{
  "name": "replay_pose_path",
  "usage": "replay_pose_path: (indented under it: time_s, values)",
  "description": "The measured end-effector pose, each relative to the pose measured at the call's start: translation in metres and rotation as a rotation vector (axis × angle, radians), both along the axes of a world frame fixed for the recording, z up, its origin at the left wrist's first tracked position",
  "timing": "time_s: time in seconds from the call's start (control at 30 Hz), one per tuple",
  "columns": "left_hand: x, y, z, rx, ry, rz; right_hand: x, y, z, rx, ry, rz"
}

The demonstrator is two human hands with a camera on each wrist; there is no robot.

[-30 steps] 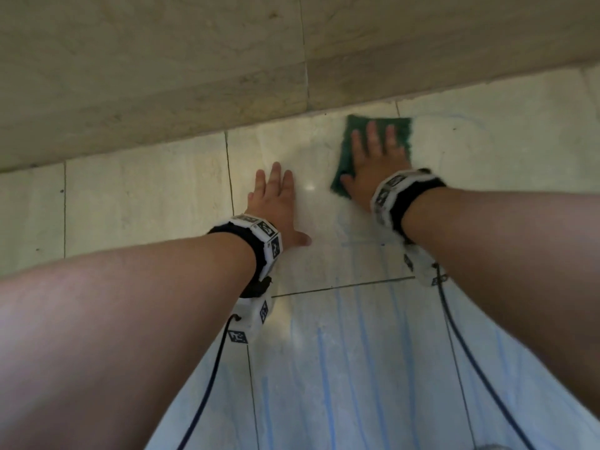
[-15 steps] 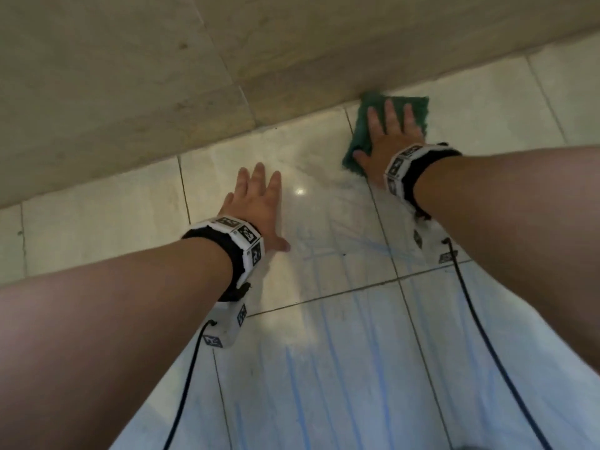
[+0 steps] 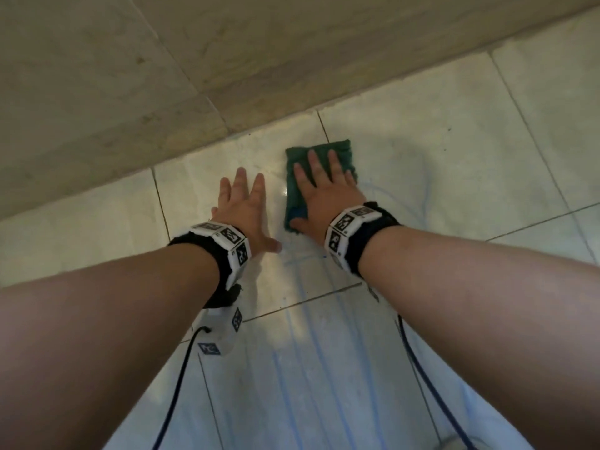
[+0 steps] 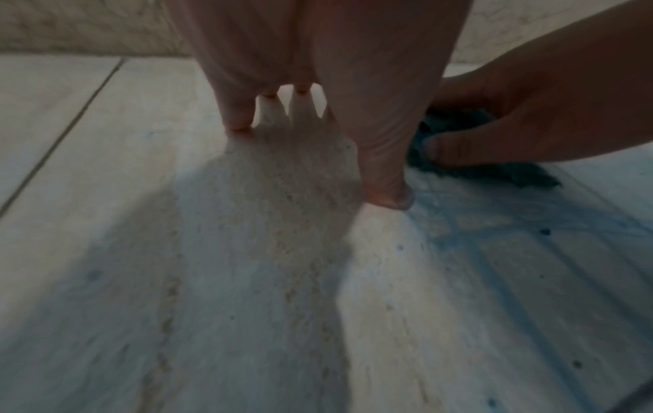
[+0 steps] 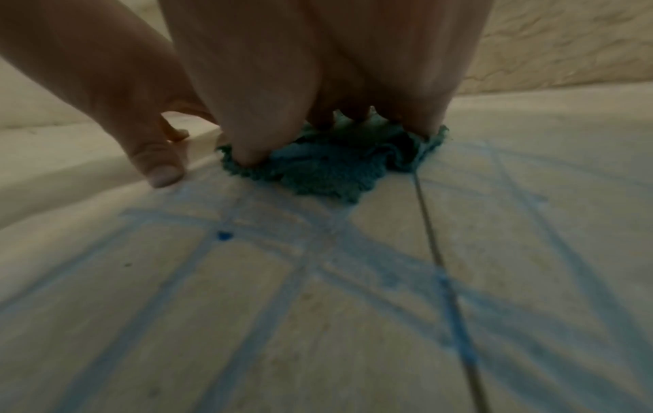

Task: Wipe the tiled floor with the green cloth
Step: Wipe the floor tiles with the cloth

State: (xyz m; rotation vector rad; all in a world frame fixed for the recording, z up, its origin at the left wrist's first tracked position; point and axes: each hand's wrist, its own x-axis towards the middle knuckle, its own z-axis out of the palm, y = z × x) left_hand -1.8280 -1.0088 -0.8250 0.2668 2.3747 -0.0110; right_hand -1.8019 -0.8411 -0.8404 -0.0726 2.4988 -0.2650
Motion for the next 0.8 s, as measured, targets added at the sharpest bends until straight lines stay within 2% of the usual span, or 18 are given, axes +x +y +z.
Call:
replay_pose_path:
  time_s: [0.13, 0.33, 0.4, 0.5, 0.67, 0.73, 0.8]
  values:
    - [0.001, -0.001, 0.001, 0.012, 0.007, 0.017, -0.003, 0.017, -0.004, -0.012, 0.022, 0.033]
    - [0.002, -0.003, 0.001, 0.041, -0.017, 0.041, -0.024, 0.109, -0.001, 0.228, -0.001, -0.279]
    - [0.002, -0.003, 0.001, 0.041, -0.013, 0.039, -0.025, 0.117, -0.001, 0.233, -0.006, -0.353]
    - [0.001, -0.003, 0.0, 0.039, 0.004, 0.031, -0.017, 0.078, 0.004, 0.162, -0.003, -0.308]
    - [0.003, 0.0, 0.0, 0.04, 0.032, 0.037, 0.01, -0.033, 0.005, -0.023, -0.036, 0.001]
    - [0.002, -0.001, 0.0, 0.035, 0.031, 0.025, 0.015, -0.04, 0.0, -0.052, -0.039, 0.025]
    - [0.002, -0.003, -0.001, 0.032, 0.029, 0.012, 0.014, -0.018, 0.001, -0.038, -0.032, 0.032]
